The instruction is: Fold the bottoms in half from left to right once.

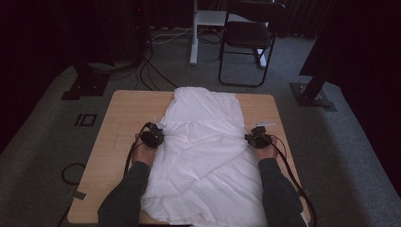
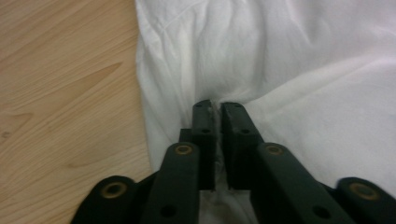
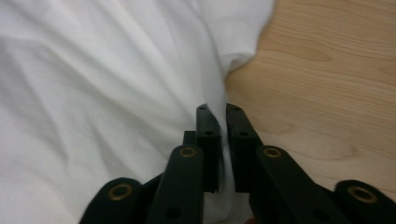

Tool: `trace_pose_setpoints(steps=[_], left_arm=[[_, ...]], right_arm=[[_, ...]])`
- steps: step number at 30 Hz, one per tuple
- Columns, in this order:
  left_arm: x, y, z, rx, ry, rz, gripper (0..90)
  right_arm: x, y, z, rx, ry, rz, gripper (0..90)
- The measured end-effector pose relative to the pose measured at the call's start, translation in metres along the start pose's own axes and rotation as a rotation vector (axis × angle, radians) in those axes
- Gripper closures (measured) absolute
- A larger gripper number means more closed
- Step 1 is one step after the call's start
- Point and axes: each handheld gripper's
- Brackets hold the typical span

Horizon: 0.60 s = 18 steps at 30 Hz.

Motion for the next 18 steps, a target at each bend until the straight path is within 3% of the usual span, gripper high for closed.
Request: trace_pose_setpoints(steps=[2,5,6,9,12,13,15,18], left_arm=[[-0.001,0.006,-0.002,0.013,0.011,-0.018,74.2],[-0.003,0.023,-0.005,0.051,0.022,-0.074,67.1],[-0.004,0.030,-0.007,0.056,0.020,-0.088,65.1],[-0.001,0.046,-0.014,0.069,0.017,-0.129,63.2],[0.006,0.059,-0.020,0.093,0.030,-0.171,62.4],[0.006,0.059,-0.020,0.093,0.030,-0.171,62.1],[0.014,0.068,-0.022,0.108,0.040,-0.193,61.8],[0.025,0.078,-0.026,0.137,0.054,-0.201,60.6]], right_arm=[[-0.003,0.004,0.002,0.034,-0.020,0.000,64.8],[-0.009,0.019,0.010,0.023,-0.001,-0.045,51.9],[-0.013,0.027,0.017,0.005,0.028,-0.073,49.5],[-0.025,0.037,0.037,-0.050,0.084,-0.101,47.6],[-0.036,0.033,0.060,-0.107,0.143,-0.097,45.8],[-0.036,0.033,0.060,-0.107,0.143,-0.097,45.8],[-0.042,0.022,0.077,-0.155,0.172,-0.082,42.9],[-0.044,0.002,0.092,-0.170,0.195,-0.028,41.2]])
Point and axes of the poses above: each handheld gripper's, and its own axes: y roughly backward along the jaws, x roughly out of its underside, z roughly to its left, and after that the axes turned 1 degree about -x, right-handed
